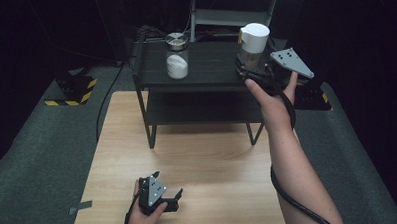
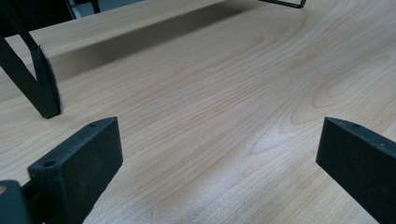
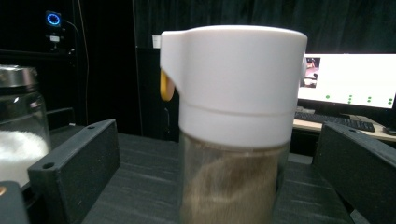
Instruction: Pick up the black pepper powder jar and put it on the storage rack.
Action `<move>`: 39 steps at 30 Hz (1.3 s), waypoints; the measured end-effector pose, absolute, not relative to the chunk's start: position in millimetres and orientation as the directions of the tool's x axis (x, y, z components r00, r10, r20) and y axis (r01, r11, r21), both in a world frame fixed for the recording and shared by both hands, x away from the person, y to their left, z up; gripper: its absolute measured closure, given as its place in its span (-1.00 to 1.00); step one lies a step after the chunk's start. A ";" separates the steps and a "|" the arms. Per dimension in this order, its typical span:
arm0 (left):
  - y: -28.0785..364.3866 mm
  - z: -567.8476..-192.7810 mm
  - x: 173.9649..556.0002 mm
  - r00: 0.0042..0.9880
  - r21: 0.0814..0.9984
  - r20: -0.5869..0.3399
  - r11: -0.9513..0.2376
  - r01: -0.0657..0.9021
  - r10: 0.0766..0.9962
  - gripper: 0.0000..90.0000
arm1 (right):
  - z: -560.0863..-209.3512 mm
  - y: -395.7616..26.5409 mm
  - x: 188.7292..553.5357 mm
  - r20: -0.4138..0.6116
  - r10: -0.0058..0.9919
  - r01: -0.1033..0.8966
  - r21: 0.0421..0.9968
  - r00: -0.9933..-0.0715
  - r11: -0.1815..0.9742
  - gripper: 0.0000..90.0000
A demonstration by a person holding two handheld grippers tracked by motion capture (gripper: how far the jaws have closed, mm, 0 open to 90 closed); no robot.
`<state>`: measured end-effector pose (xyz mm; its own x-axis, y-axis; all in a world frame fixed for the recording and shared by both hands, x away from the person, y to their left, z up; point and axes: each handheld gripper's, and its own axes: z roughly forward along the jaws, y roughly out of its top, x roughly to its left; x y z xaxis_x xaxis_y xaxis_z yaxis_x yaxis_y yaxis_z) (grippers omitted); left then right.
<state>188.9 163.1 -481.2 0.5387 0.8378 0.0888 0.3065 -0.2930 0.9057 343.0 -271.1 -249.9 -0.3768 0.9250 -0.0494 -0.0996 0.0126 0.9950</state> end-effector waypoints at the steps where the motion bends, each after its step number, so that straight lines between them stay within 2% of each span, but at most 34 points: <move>1: 163.0 -481.3 188.9 0.539 0.906 0.088 -0.293 0.307 0.838 -0.99 | -251.2 -271.8 341.7 -0.051 0.924 -0.100 0.995 -0.378 0.014 -1.00; 11: 162.7 -481.3 188.8 0.539 0.906 0.088 -0.293 0.307 0.838 -0.99 | -273.7 -285.6 323.9 -0.044 0.915 -0.110 0.994 -0.400 -0.001 -1.00; 39: 163.9 -483.9 187.5 0.553 0.913 0.101 -0.298 0.279 0.827 -0.99 | -362.2 -321.2 256.0 -0.103 0.861 -0.156 0.987 -0.499 0.028 -1.00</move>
